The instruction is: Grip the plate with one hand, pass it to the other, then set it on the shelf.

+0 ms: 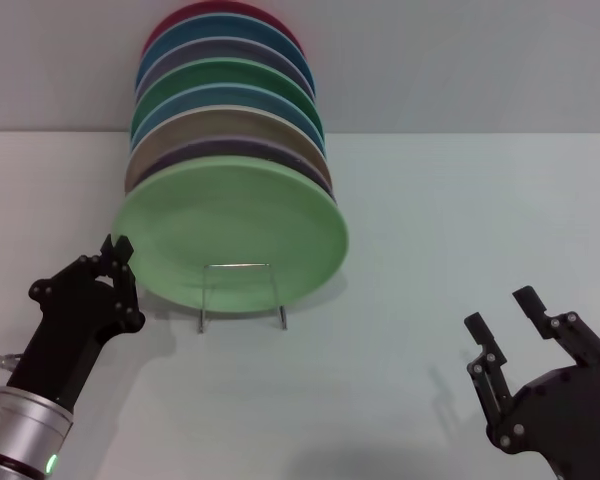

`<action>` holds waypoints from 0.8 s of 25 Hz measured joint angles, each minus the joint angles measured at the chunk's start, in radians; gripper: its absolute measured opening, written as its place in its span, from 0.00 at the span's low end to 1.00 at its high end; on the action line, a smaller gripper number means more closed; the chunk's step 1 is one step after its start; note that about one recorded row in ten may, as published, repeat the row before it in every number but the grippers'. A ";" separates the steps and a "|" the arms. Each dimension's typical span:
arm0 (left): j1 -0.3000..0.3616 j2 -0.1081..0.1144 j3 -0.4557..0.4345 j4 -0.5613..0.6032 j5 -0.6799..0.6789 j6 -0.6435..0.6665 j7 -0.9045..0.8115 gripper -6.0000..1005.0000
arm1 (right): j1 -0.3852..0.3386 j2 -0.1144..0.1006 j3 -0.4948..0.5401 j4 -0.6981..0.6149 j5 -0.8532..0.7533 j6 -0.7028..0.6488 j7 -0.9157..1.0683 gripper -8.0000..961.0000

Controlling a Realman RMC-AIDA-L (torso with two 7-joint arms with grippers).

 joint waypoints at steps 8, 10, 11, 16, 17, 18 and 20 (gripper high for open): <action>0.000 0.000 0.005 -0.005 -0.001 -0.005 -0.012 0.09 | 0.002 0.000 -0.003 0.000 0.000 0.001 0.000 0.40; -0.003 0.002 0.015 -0.004 -0.001 -0.007 -0.022 0.09 | 0.002 0.000 -0.004 0.001 0.000 0.001 0.000 0.40; -0.003 0.002 0.015 -0.004 -0.001 -0.007 -0.022 0.09 | 0.002 0.000 -0.004 0.001 0.000 0.001 0.000 0.40; -0.005 0.006 0.016 0.000 0.000 0.002 -0.081 0.13 | 0.004 0.000 -0.005 0.002 0.000 0.005 0.000 0.40; -0.004 0.006 0.016 0.000 0.000 0.010 -0.092 0.15 | 0.005 0.000 -0.005 0.002 0.000 0.009 0.000 0.40; -0.001 0.007 0.016 0.001 0.000 0.025 -0.098 0.17 | 0.005 0.000 -0.005 0.002 0.000 0.009 0.000 0.40; 0.021 0.008 0.036 0.002 0.001 0.131 -0.102 0.20 | 0.007 0.000 -0.005 0.002 0.000 0.015 0.000 0.40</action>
